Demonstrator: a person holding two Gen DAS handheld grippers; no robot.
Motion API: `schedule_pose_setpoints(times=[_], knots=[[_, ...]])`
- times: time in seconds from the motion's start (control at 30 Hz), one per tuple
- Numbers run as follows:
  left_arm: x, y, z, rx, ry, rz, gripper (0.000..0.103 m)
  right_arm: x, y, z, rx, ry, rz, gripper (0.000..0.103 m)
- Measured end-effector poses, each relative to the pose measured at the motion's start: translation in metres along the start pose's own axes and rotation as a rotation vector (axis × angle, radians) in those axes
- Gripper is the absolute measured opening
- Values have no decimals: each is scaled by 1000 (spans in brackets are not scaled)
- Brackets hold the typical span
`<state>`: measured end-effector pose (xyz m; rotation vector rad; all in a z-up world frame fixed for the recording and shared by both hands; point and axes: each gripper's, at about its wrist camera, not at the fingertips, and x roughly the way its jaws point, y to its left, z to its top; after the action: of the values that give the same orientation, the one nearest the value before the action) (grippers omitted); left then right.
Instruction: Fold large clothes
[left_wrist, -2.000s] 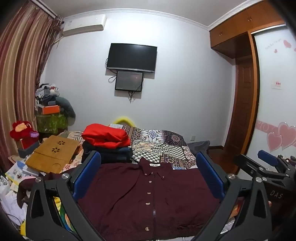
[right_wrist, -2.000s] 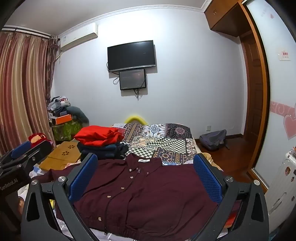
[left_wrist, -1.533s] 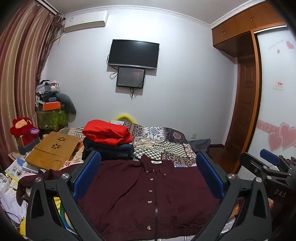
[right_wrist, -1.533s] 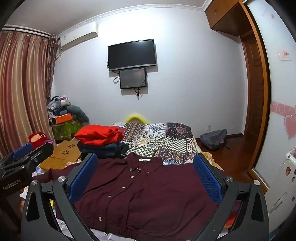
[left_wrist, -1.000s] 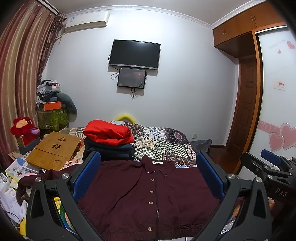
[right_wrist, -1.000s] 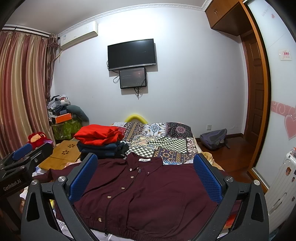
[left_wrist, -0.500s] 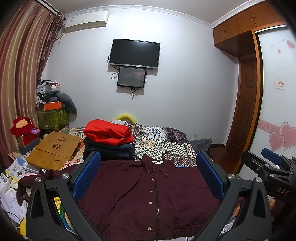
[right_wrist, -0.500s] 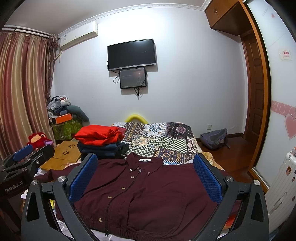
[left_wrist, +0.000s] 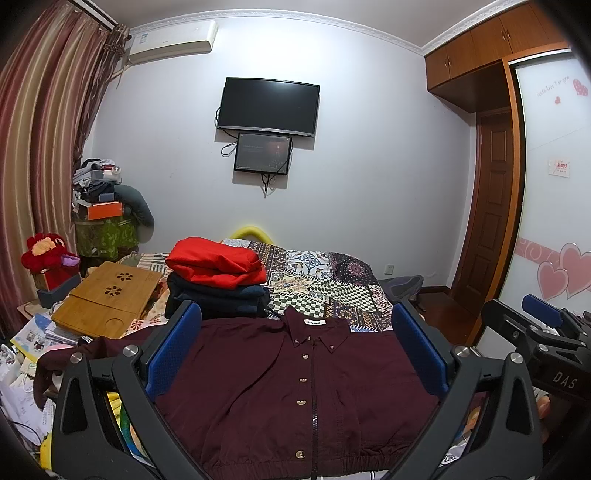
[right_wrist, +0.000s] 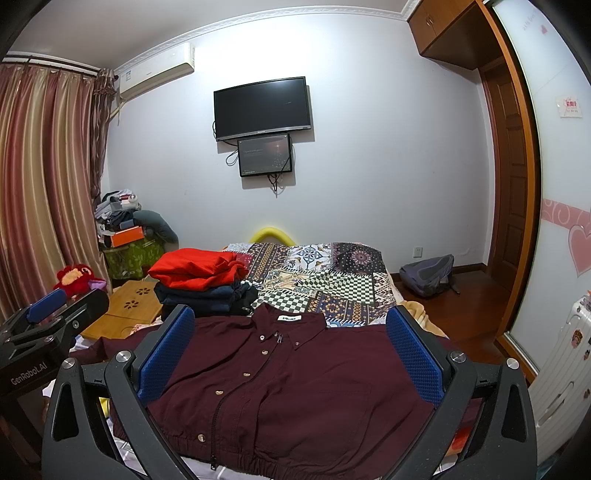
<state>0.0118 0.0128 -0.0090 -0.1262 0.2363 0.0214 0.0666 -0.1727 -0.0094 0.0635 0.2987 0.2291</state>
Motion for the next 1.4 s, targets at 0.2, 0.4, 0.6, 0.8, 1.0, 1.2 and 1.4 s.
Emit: schedule_pose_setpoints(times=[0.2, 0.4, 0.6, 0.8, 1.0, 1.2, 1.4], knots=[[0, 0, 0, 3, 2, 1, 103, 1, 0, 0, 3, 3, 0, 103], [3, -1, -2, 9, 11, 0, 103, 2, 2, -1, 2, 5, -2, 103], [6, -1, -3, 13, 17, 2, 103, 4, 2, -1, 10, 15, 0, 103], [14, 1, -4, 13, 32, 8, 103, 10, 1, -1, 14, 34, -1, 103], [31, 8, -5, 12, 58, 22, 103, 28, -3, -4, 25, 71, -2, 103], [57, 29, -2, -4, 87, 72, 103, 53, -6, -8, 39, 130, 5, 103], [91, 82, -2, -61, 140, 195, 103, 84, -13, -15, 47, 217, 5, 103]])
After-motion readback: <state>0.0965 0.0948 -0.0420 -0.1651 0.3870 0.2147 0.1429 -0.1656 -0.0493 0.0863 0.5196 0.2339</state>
